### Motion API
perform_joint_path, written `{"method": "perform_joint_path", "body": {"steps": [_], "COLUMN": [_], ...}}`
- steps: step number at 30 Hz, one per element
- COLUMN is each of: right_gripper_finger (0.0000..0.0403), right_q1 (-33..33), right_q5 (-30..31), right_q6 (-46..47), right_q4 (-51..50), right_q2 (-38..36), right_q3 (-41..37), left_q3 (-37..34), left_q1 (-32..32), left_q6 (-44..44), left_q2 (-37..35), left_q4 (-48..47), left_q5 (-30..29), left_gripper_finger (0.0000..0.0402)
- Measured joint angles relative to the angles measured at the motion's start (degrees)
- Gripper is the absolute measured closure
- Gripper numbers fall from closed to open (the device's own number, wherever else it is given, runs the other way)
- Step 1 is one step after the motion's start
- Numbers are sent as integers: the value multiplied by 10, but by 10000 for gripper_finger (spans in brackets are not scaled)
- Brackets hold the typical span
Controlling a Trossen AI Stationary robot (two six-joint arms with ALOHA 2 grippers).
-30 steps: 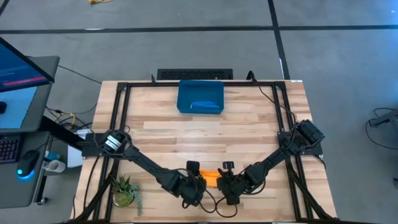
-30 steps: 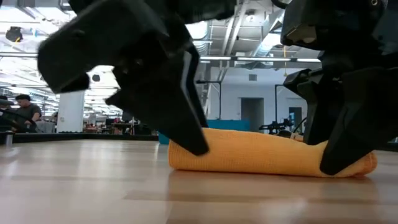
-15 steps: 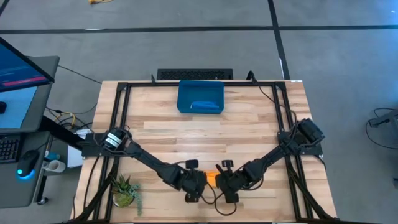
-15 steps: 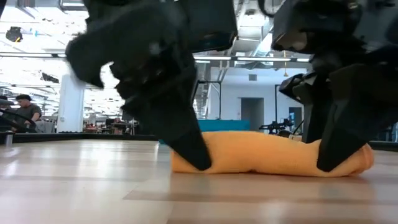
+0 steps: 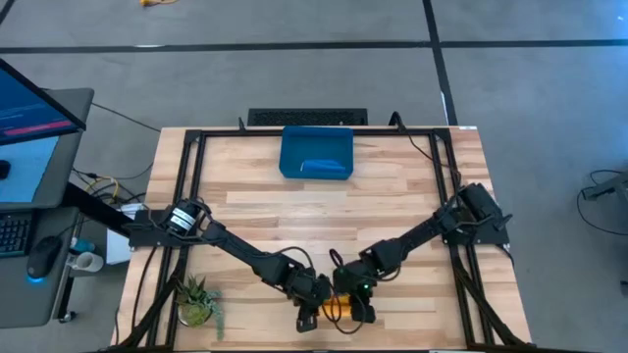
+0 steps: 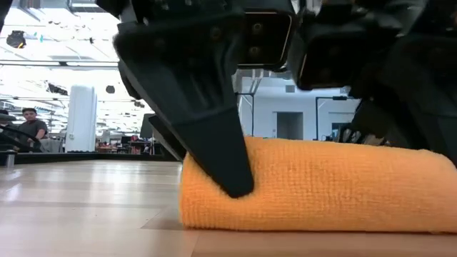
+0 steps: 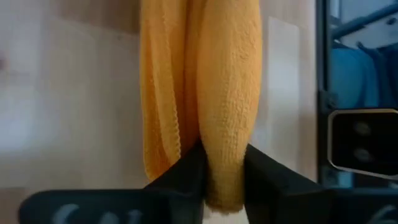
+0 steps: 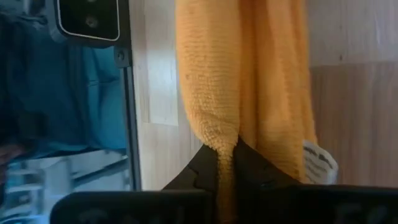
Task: Roll microfiber towels into tight, uniform cylinder then place into a basket
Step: Roll the orange microfiber towel
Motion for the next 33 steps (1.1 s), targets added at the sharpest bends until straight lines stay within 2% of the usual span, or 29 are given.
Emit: {"method": "perform_joint_path", "body": {"steps": [6, 15, 19, 26, 33], "right_gripper_finger": [363, 364, 366, 364, 364], "right_q1": [-38, -78, -85, -87, -89], "right_q5": [-67, -72, -66, -37, -35], "right_q6": [16, 64, 78, 80, 81], "right_q4": [0, -22, -22, -20, -27], "right_q2": [4, 4, 3, 2, 2], "right_q3": [-5, -5, -5, -4, -5], "left_q3": [-1, -1, -2, -3, -3], "left_q1": [9, 8, -12, -59, -94], "left_q6": [-14, 13, 31, 30, 13], "left_q2": [0, 0, -12, -59, -75], "left_q4": [-4, -11, -32, -86, -86], "left_q5": [67, 56, -6, -168, -214], "left_gripper_finger": [313, 313, 330, 350, 351]}}
